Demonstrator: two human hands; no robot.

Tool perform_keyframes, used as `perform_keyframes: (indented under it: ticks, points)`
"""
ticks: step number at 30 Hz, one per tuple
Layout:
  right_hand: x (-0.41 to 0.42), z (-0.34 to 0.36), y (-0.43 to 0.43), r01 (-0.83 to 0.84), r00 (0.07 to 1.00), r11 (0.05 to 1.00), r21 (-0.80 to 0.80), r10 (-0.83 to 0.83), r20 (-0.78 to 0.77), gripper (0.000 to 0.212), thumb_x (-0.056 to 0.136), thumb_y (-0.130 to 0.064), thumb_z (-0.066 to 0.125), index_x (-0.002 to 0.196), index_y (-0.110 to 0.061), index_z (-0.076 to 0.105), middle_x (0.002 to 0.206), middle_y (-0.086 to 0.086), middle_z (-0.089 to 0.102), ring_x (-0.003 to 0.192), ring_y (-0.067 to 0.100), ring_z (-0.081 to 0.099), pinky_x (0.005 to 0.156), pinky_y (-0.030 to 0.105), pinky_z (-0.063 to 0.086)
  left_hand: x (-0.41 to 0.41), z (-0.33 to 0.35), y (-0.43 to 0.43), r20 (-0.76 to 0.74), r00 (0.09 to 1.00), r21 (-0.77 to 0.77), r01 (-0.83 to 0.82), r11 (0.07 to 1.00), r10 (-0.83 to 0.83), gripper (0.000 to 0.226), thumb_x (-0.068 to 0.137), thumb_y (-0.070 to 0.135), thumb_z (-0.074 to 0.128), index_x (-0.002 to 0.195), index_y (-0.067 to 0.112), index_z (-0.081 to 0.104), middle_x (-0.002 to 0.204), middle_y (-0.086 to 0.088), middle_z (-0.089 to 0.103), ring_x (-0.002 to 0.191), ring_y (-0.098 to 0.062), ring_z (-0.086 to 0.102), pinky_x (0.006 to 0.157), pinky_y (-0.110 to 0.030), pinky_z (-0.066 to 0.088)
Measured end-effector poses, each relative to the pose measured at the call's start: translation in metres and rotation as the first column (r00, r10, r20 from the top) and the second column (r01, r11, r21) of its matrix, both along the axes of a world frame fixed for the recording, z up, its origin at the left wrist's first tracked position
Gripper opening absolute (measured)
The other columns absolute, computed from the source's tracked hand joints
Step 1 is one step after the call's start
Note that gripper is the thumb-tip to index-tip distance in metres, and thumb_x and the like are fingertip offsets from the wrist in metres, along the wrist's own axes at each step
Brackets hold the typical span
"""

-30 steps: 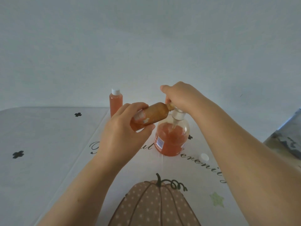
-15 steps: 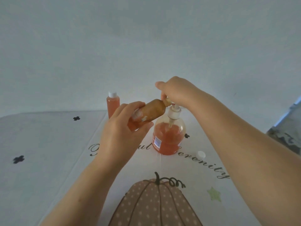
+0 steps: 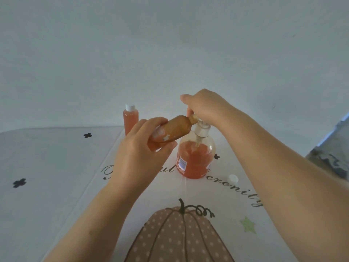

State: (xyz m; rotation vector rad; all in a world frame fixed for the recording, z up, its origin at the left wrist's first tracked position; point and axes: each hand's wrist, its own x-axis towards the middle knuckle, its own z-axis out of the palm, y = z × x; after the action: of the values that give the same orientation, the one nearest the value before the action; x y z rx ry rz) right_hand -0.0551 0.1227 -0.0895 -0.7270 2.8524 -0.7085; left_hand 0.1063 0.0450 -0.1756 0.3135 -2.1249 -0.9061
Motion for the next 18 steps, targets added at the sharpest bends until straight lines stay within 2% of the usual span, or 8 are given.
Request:
perform_keyframes:
  ticks: [2, 5, 7, 10, 14, 16, 18]
  points:
    - [0.002, 0.005, 0.000, -0.006, 0.999, 1.000, 0.010, 0.007, -0.043, 0.049, 0.094, -0.045, 0.038, 0.096, -0.008, 0.071, 0.065, 0.002, 0.058, 0.061, 0.022, 0.057, 0.069, 0.033, 0.047, 0.002, 0.001, 0.001, -0.019, 1.000, 0.015, 0.013, 1.000, -0.012, 0.042, 0.076, 0.026, 0.077, 0.114, 0.032, 0.061, 0.099, 0.018, 0.059, 0.090, -0.002, 0.057, 0.074, -0.015, 0.044]
    - [0.003, 0.008, -0.001, -0.004, 0.997, 0.999, 0.035, 0.007, -0.082, 0.050, 0.094, -0.045, 0.038, 0.093, -0.008, 0.072, 0.071, 0.003, 0.064, 0.068, 0.022, 0.061, 0.076, 0.034, 0.050, 0.002, 0.002, 0.001, -0.025, 0.999, 0.017, 0.023, 1.000, -0.023, 0.043, 0.076, 0.029, 0.076, 0.116, 0.030, 0.061, 0.100, 0.017, 0.059, 0.089, -0.002, 0.057, 0.074, -0.015, 0.044]
    - [0.003, 0.010, 0.000, -0.009, 0.999, 0.999, 0.039, 0.011, -0.052, 0.049, 0.095, -0.043, 0.039, 0.098, -0.007, 0.071, 0.073, 0.004, 0.063, 0.066, 0.022, 0.059, 0.071, 0.032, 0.047, 0.001, 0.002, 0.001, -0.016, 1.000, 0.005, 0.022, 1.000, -0.022, 0.043, 0.076, 0.029, 0.076, 0.116, 0.030, 0.061, 0.100, 0.016, 0.059, 0.089, -0.002, 0.057, 0.073, -0.012, 0.043]
    - [0.005, 0.012, 0.002, -0.064, 0.998, 0.997, 0.046, 0.063, 0.032, 0.042, 0.099, -0.030, 0.040, 0.113, 0.002, 0.063, 0.074, 0.006, 0.053, 0.061, 0.019, 0.048, 0.057, 0.026, 0.036, 0.000, 0.002, 0.000, -0.007, 1.000, 0.014, 0.022, 1.000, -0.022, 0.043, 0.076, 0.028, 0.077, 0.115, 0.030, 0.061, 0.099, 0.017, 0.059, 0.090, 0.000, 0.056, 0.072, -0.006, 0.041]
    - [0.005, 0.004, 0.003, -0.026, 0.989, 0.999, 0.024, 0.022, 0.146, 0.034, 0.099, -0.018, 0.043, 0.122, 0.002, 0.060, 0.055, 0.000, 0.040, 0.050, 0.013, 0.034, 0.047, 0.023, 0.030, -0.001, 0.000, -0.002, 0.022, 1.000, -0.017, 0.011, 1.000, -0.011, 0.043, 0.076, 0.027, 0.078, 0.114, 0.032, 0.061, 0.100, 0.019, 0.058, 0.090, 0.001, 0.056, 0.071, -0.006, 0.041]
    - [0.004, 0.001, 0.001, 0.007, 0.988, 1.000, 0.007, -0.008, 0.155, 0.037, 0.095, -0.024, 0.048, 0.119, 0.001, 0.064, 0.038, -0.001, 0.037, 0.041, 0.013, 0.034, 0.045, 0.022, 0.028, -0.001, -0.001, -0.004, 0.030, 1.000, -0.035, 0.000, 0.999, 0.001, 0.043, 0.076, 0.028, 0.078, 0.114, 0.032, 0.061, 0.100, 0.020, 0.057, 0.089, 0.001, 0.055, 0.070, -0.010, 0.042]
    - [0.002, -0.002, 0.000, 0.014, 0.992, 1.000, -0.017, -0.011, 0.129, 0.036, 0.091, -0.031, 0.054, 0.107, -0.003, 0.070, 0.027, -0.006, 0.036, 0.032, 0.013, 0.034, 0.045, 0.022, 0.029, -0.001, -0.001, -0.005, 0.033, 0.999, -0.043, -0.003, 0.999, 0.004, 0.043, 0.076, 0.029, 0.078, 0.115, 0.032, 0.061, 0.100, 0.019, 0.057, 0.088, 0.000, 0.055, 0.070, -0.010, 0.041]
